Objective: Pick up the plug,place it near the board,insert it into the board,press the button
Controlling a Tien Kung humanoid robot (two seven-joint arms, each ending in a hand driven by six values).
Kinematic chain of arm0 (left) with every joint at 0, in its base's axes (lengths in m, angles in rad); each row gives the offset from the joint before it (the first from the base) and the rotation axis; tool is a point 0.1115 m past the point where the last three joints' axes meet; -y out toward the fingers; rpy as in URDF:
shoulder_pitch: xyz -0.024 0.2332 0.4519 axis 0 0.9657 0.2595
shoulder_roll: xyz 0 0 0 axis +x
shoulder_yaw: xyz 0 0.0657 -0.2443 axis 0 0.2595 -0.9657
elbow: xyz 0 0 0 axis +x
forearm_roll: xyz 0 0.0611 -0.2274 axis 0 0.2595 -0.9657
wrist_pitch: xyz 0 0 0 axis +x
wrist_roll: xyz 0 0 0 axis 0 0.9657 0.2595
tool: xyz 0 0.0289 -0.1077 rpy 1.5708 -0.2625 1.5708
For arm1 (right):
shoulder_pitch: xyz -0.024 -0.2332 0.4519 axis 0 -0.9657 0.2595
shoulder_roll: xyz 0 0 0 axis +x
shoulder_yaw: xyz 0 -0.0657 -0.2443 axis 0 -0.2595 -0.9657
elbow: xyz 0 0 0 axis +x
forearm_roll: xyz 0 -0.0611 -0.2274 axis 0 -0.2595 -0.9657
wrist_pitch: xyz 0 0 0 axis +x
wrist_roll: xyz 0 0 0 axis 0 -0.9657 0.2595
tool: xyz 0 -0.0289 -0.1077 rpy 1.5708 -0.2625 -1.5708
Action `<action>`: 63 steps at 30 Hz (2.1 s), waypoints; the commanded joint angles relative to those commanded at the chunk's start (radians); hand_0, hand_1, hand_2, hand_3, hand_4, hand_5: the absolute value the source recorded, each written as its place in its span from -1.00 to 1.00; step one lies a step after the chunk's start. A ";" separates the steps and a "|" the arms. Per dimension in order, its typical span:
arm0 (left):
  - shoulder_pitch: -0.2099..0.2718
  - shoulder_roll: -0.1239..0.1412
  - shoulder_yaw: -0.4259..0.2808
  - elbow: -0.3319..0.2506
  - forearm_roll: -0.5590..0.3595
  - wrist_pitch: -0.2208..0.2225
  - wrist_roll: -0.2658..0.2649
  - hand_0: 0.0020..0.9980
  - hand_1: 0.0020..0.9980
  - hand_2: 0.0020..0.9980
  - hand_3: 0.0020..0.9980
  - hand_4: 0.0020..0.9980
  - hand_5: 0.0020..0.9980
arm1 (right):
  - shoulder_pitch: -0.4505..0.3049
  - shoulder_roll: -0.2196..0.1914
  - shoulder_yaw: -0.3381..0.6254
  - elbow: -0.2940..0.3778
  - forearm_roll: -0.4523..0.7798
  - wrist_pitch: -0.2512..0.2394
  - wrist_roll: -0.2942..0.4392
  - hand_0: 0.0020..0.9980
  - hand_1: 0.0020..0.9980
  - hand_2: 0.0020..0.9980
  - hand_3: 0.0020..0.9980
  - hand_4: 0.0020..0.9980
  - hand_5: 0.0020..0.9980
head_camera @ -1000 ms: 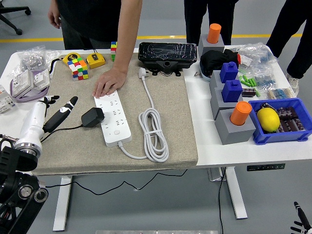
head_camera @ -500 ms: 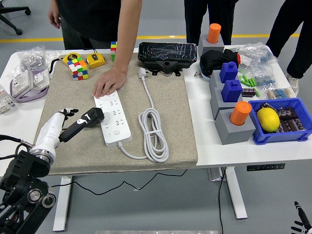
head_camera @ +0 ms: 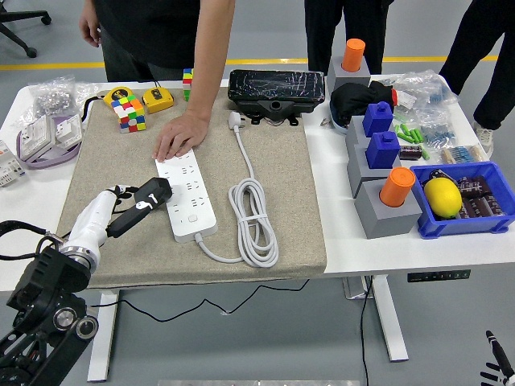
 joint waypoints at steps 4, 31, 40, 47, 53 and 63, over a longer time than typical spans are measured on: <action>-0.009 -0.001 0.013 0.006 -0.005 -0.002 0.000 0.68 0.70 0.67 0.63 1.00 1.00 | 0.002 0.000 -0.003 0.000 0.003 -0.001 0.001 0.62 0.55 0.52 0.65 1.00 1.00; -0.066 0.007 0.088 0.016 -0.017 -0.017 0.000 0.70 0.70 0.66 0.65 1.00 1.00 | 0.004 -0.004 0.001 0.000 0.002 -0.001 0.001 0.62 0.55 0.52 0.65 1.00 1.00; -0.086 0.011 0.102 0.027 -0.015 -0.023 0.000 0.71 0.70 0.67 0.65 1.00 1.00 | 0.007 -0.004 -0.002 0.000 0.006 -0.001 0.003 0.62 0.55 0.52 0.65 1.00 1.00; -0.100 0.015 0.117 0.031 -0.021 -0.029 0.000 0.72 0.70 0.67 0.65 1.00 1.00 | 0.005 -0.004 -0.001 0.000 0.005 -0.001 0.002 0.62 0.55 0.52 0.64 1.00 1.00; -0.113 0.024 0.134 0.042 -0.027 -0.032 0.000 0.72 0.70 0.66 0.65 1.00 1.00 | 0.006 -0.004 -0.005 0.000 0.008 0.000 0.003 0.61 0.55 0.52 0.64 1.00 1.00; -0.165 0.042 0.176 0.066 -0.005 -0.020 0.000 0.73 0.71 0.66 0.65 1.00 1.00 | 0.006 -0.005 -0.008 0.000 0.009 0.001 0.002 0.62 0.55 0.51 0.65 1.00 1.00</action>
